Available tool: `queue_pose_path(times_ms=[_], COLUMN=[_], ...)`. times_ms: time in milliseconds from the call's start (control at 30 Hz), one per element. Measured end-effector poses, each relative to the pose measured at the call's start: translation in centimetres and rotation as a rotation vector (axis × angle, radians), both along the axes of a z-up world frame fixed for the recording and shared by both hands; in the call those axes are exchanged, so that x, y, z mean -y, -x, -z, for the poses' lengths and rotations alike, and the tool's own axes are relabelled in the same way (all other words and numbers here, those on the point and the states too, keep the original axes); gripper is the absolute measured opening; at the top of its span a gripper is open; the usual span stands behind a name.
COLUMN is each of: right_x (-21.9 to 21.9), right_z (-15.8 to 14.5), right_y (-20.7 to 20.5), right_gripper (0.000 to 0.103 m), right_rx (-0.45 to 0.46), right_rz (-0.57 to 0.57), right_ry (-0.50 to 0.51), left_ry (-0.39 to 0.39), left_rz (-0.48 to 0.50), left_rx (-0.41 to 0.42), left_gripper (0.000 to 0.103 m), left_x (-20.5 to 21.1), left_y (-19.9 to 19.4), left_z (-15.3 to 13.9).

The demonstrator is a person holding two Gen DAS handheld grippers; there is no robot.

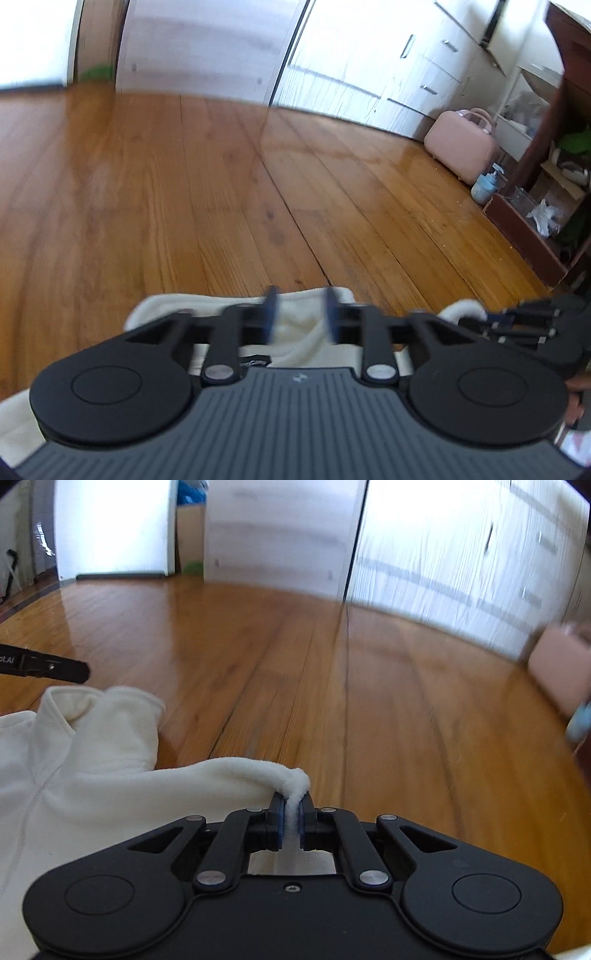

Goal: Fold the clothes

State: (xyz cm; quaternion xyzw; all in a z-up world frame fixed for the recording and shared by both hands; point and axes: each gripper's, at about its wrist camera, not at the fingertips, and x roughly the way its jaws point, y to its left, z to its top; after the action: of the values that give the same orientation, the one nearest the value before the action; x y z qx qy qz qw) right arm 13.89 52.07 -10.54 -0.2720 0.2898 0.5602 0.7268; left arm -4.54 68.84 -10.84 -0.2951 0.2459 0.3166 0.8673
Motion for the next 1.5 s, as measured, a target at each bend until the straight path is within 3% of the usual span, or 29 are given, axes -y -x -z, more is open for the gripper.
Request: queue_pose_path(times_ms=[100, 133, 167, 200, 233, 267, 367, 433, 533, 733, 767, 800, 867, 900, 967, 1067, 1133, 1233, 1367, 1500], right_x=[-0.2, -0.1, -0.1, 0.0, 0.2, 0.3, 1.3, 2.1, 1.6, -1.1, -1.0, -0.7, 0.6, 1.8, 4.1, 8.8, 12.0, 16.4, 21.1, 23.7], right_z=[0.7, 0.7, 0.8, 0.9, 0.9, 0.7, 0.2, 0.4, 2.1, 2.9, 2.6, 2.3, 1.4, 1.0, 0.0, -0.9, -1.1, -1.1, -0.3, 1.0], right_y=[-0.5, -0.5, -0.6, -0.7, -1.1, -1.5, -2.9, -3.9, -6.1, -5.8, -5.5, -5.4, -6.4, -7.9, -10.8, -15.6, -18.0, -20.8, -23.6, -25.0], right_gripper=[0.007, 0.007, 0.007, 0.007, 0.007, 0.007, 0.007, 0.007, 0.005, 0.007, 0.014, 0.037, 0.061, 0.066, 0.067, 0.067, 0.067, 0.067, 0.067, 0.070], right_rx=[-0.054, -0.062, -0.071, -0.085, -0.105, -0.127, -0.188, -0.246, -0.302, -0.189, -0.157, -0.117, -0.083, -0.146, -0.272, -0.401, -0.383, -0.283, -0.170, -0.097], right_rz=[0.022, 0.021, 0.021, 0.020, 0.018, 0.013, -0.018, -0.028, 0.015, 0.049, 0.052, 0.058, 0.111, 0.160, 0.258, 0.412, 0.499, 0.625, 0.774, 0.858], right_ry=[0.019, 0.019, 0.019, 0.015, 0.002, -0.016, -0.103, -0.143, -0.118, -0.024, -0.017, -0.006, 0.002, -0.004, -0.017, -0.081, -0.097, -0.106, -0.093, -0.054], left_ry=[0.070, 0.100, 0.141, 0.179, 0.198, 0.184, 0.000, -0.143, -0.167, -0.305, -0.307, -0.308, -0.296, -0.265, -0.193, -0.116, -0.115, -0.153, -0.119, -0.074], left_rz=[0.056, 0.076, 0.085, 0.097, 0.125, 0.154, 0.070, -0.081, -0.111, -0.084, -0.086, -0.094, -0.120, -0.143, -0.191, -0.246, -0.266, -0.233, -0.046, 0.117], left_rx=[0.006, -0.013, -0.049, -0.087, -0.131, -0.165, -0.202, -0.209, -0.199, -0.406, -0.429, -0.449, -0.483, -0.479, -0.445, -0.357, -0.281, -0.175, -0.110, -0.104], left_gripper=[0.057, 0.068, 0.070, 0.066, 0.029, 0.010, 0.010, 0.010, 0.010, 0.010, 0.010, 0.011, 0.016, 0.019, 0.034, 0.039, 0.040, 0.042, 0.042, 0.042], left_x=[-1.5, -1.9, -2.1, -2.2, -2.0, -1.5, 0.3, 0.3, -0.2, 1.4, 1.3, 1.0, 0.4, -0.1, -1.3, -1.7, -0.9, 1.5, 4.8, 7.9], left_y=[-1.6, -2.4, -3.2, -4.0, -4.8, -5.3, -4.6, -3.4, -3.2, -6.9, -7.2, -7.2, -6.9, -6.3, -5.6, -4.0, -2.8, -2.0, -3.9, -7.1], left_z=[1.2, 1.7, 2.4, 3.1, 3.8, 4.1, 2.6, 1.3, 1.6, 4.4, 4.7, 4.9, 4.9, 4.6, 4.0, 2.5, 1.2, -1.0, -2.1, -1.3])
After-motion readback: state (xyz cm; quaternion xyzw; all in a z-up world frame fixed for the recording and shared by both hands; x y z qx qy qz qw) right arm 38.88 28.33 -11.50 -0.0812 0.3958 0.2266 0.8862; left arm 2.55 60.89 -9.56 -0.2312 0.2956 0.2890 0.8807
